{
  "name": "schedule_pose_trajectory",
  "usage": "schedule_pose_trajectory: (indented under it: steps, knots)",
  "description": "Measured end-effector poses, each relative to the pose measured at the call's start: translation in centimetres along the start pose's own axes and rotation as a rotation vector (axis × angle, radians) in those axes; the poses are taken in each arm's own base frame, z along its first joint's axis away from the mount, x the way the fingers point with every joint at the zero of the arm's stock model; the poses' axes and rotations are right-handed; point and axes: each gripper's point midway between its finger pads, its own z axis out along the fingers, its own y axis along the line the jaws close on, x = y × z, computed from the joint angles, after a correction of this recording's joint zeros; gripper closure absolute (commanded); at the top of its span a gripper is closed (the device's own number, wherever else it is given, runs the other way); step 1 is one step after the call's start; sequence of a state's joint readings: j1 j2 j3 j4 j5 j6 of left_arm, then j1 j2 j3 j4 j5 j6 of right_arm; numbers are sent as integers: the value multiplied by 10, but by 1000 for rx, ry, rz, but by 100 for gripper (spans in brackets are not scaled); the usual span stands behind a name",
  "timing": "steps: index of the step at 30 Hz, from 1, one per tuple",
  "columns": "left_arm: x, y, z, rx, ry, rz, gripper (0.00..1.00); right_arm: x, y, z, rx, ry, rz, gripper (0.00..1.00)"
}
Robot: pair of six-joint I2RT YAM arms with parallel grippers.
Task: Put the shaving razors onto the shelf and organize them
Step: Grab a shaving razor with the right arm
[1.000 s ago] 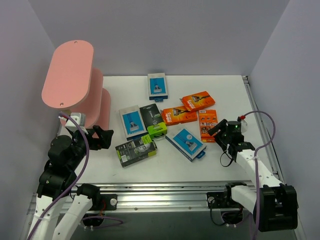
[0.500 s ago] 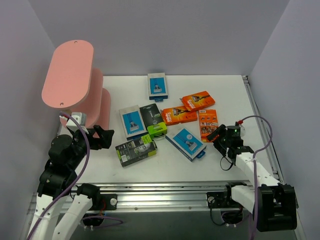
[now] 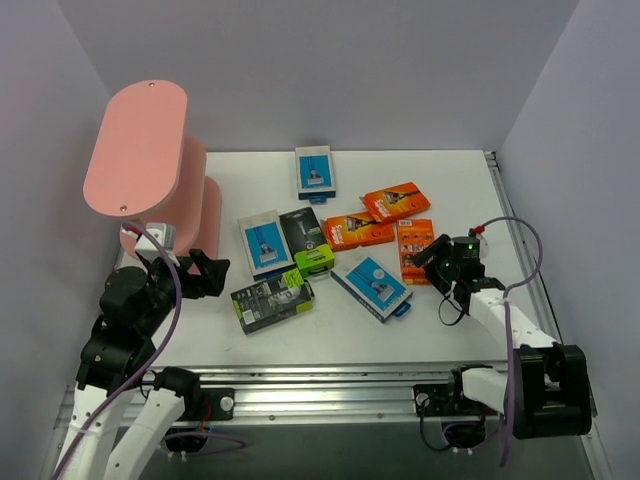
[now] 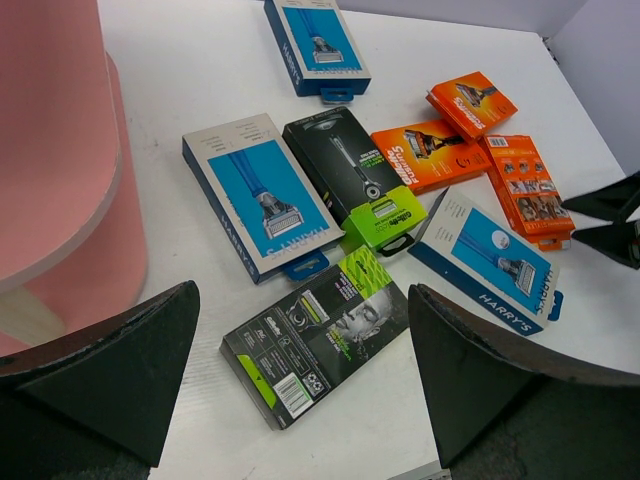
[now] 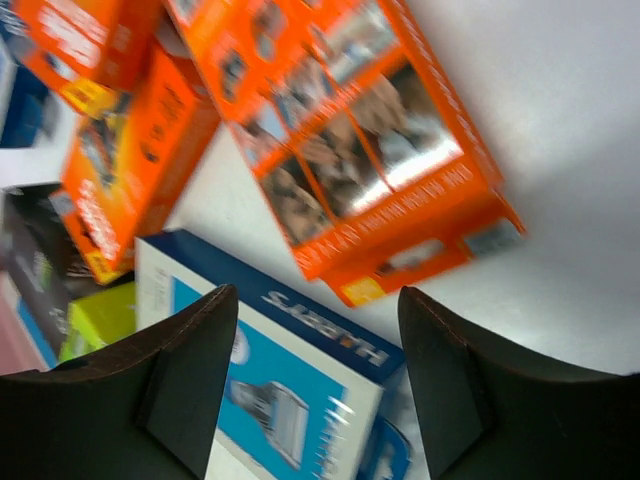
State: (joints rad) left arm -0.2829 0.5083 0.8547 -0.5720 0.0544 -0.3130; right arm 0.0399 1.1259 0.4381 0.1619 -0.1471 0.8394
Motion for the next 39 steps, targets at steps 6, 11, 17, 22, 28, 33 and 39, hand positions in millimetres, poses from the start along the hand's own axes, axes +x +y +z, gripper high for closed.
schedule_pose_trajectory:
  steps: [6,11,17,22,28,33,39]
  knots:
    - [1,0,1,2,5,-1,6,-48,65,10,-88,-61,-103,36]
    - [1,-1,1,6,6,-1,6,-64,127,27,-94,-90,-344,35]
    - [1,-1,1,6,6,-1,6,-69,188,48,-56,-122,-603,31]
    - [2,-3,1,12,8,-1,6,-72,208,82,68,-151,-772,31]
    - [1,-5,-1,19,3,-4,6,-63,193,116,235,-125,-932,31]
    - [1,-6,-3,26,-2,-4,6,-63,190,124,314,-123,-1027,31]
    - [1,-8,-4,35,-4,-2,6,-68,196,121,371,-155,-1101,30]
